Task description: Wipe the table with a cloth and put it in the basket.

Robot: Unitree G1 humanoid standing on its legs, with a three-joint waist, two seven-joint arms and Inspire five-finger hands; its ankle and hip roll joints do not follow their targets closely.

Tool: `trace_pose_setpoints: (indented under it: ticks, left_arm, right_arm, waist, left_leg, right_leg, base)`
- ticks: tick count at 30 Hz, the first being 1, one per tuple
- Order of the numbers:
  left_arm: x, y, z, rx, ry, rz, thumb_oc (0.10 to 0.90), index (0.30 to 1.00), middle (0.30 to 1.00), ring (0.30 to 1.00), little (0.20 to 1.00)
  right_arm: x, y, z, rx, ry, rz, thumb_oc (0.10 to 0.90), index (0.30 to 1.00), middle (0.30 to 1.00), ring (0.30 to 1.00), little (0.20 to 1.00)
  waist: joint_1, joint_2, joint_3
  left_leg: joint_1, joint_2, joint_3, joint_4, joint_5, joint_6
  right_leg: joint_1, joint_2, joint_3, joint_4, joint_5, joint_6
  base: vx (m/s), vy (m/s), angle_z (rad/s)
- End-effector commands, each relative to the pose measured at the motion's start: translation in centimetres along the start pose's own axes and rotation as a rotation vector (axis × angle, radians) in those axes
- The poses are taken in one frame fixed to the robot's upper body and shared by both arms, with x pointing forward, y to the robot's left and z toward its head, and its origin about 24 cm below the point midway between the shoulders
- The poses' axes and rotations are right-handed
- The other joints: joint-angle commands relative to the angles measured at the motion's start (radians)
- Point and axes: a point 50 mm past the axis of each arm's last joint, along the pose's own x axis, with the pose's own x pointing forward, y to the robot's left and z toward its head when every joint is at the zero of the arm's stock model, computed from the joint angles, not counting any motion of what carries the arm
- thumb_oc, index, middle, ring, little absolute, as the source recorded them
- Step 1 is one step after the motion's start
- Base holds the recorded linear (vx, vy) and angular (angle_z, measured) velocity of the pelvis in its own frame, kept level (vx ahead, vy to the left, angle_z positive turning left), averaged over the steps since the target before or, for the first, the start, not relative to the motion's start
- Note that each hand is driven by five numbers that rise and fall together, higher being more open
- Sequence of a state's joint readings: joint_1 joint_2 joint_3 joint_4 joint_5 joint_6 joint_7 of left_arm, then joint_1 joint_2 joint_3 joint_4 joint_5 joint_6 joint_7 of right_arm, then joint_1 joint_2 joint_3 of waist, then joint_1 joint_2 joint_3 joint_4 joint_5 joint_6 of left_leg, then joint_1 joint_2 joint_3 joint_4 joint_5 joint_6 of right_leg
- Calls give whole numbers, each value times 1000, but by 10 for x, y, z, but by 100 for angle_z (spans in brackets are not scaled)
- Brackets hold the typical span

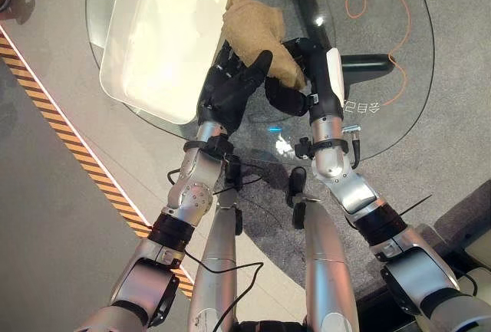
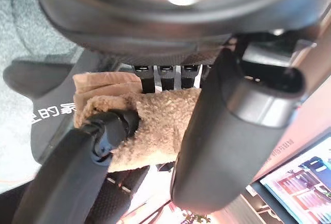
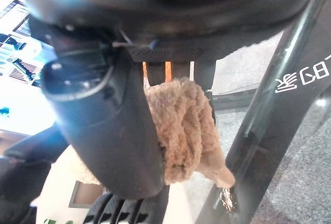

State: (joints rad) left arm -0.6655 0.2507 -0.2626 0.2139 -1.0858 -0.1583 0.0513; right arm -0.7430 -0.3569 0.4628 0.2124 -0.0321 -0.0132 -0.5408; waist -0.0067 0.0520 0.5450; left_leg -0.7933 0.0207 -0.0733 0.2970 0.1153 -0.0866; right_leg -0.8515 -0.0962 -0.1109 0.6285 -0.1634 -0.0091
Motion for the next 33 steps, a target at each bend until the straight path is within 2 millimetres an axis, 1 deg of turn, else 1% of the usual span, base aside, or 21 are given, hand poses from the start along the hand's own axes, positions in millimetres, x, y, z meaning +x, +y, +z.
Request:
trace_pose_setpoints:
  ticks: [1,11,22,30,31,32,33]
  left_arm:
    - [12,-54,36,-50,-190,-274,800,900,900,900,900]
    - [9,-59,49,-53,-292,-307,800,900,900,900,900]
    - [6,-60,57,-33,-352,-310,800,900,900,900,900]
    - [5,-62,59,-18,-354,-321,800,900,900,900,900]
    - [5,-62,59,-16,-354,-323,720,832,832,832,820]
    - [5,-62,59,-9,-362,-329,493,636,636,636,593]
    - [5,-64,60,-6,-366,-336,100,300,300,300,200]
  right_arm:
    - [11,-8,98,192,-451,-47,100,300,300,300,200]
    - [9,-4,97,188,-445,-21,100,300,300,300,200]
    - [8,-1,98,189,-444,-2,100,300,300,300,200]
    - [7,0,100,192,-452,14,100,300,300,300,200]
    - [7,0,100,192,-453,15,100,300,300,300,200]
    - [7,0,101,192,-456,19,100,300,300,300,200]
    - [7,1,101,192,-457,21,100,300,300,300,200]
  waist:
    - [-9,-11,-25]
    - [-8,-14,-25]
    - [-4,-13,-25]
    - [-2,-13,-25]
    - [-2,-13,-25]
    - [-2,-13,-25]
    - [-2,-14,-25]
  left_leg:
    - [36,-68,81,99,-116,80]
    - [38,-69,80,97,-117,79]
    - [36,-71,75,99,-118,80]
    - [35,-71,75,101,-120,79]
    - [35,-71,75,101,-120,79]
    - [34,-71,76,101,-120,79]
    - [33,-71,76,101,-120,79]
  right_leg:
    - [57,81,40,-134,97,31]
    - [57,81,41,-134,95,31]
    - [52,82,40,-127,92,29]
    - [52,82,39,-124,90,30]
    - [52,82,40,-124,90,30]
    - [50,83,39,-124,90,29]
    - [49,83,39,-124,91,29]
  base:
    - [0,0,0]
    - [0,0,0]
    - [0,0,0]
    - [0,0,0]
    - [0,0,0]
    - [0,0,0]
    - [0,0,0]
